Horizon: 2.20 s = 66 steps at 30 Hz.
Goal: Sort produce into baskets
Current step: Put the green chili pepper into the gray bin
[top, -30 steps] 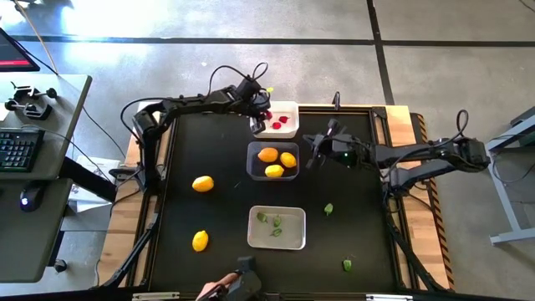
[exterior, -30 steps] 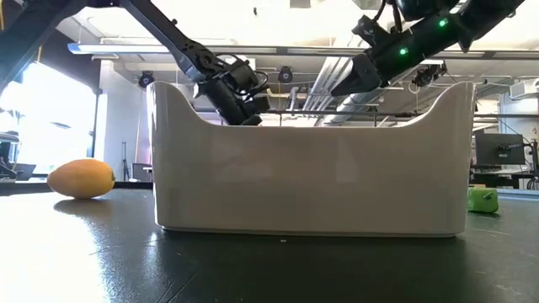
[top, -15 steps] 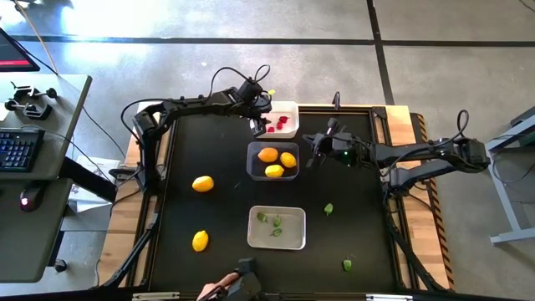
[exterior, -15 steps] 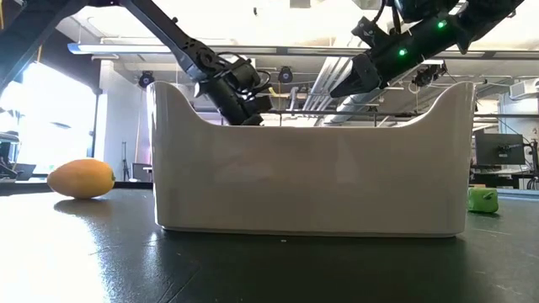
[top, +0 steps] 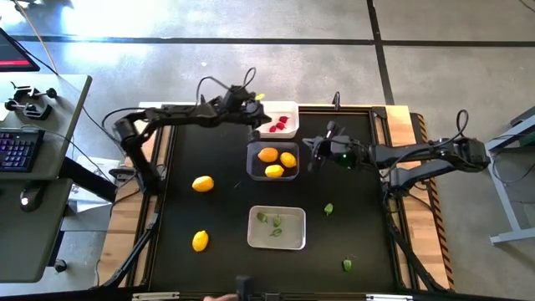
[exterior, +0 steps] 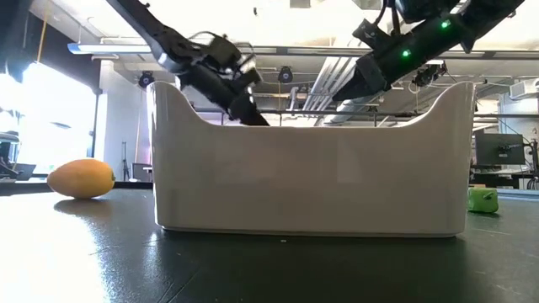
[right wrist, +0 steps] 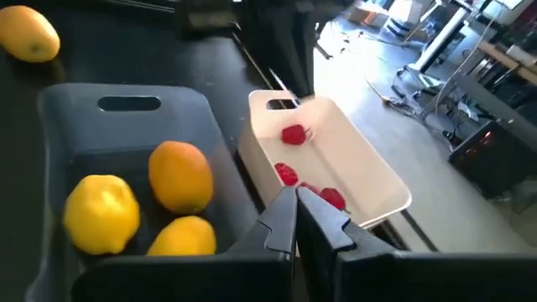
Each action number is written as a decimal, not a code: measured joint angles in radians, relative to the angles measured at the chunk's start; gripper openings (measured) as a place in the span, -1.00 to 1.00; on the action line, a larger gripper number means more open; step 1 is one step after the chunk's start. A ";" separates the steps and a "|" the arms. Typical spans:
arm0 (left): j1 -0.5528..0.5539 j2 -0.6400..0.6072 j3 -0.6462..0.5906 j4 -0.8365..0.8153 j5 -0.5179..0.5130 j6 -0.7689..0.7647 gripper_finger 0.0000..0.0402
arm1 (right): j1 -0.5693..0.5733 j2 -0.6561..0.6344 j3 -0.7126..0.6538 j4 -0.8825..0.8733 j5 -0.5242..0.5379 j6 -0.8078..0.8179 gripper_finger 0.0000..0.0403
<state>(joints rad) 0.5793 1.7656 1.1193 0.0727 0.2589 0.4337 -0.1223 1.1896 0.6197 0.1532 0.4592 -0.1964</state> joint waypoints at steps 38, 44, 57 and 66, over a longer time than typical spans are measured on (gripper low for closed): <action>-0.491 -0.465 -0.878 0.817 -0.189 -0.328 -1.00 | 0.504 0.000 0.000 -0.695 -0.209 1.023 0.14; -0.548 -0.465 -0.878 0.813 -0.223 -0.288 -1.00 | 0.559 0.008 0.000 -0.704 -0.224 1.071 0.14; -0.563 -0.464 -0.878 0.807 -0.250 -0.283 -1.00 | 0.568 0.171 0.000 -0.668 -0.227 0.898 0.14; -0.563 -0.464 -0.878 0.806 -0.250 -0.283 -1.00 | 0.568 0.207 0.000 -0.660 -0.250 0.895 0.01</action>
<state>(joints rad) 0.0158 1.3014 0.2417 0.8791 0.0093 0.1509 0.4461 1.3968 0.6197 -0.5070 0.2092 0.6987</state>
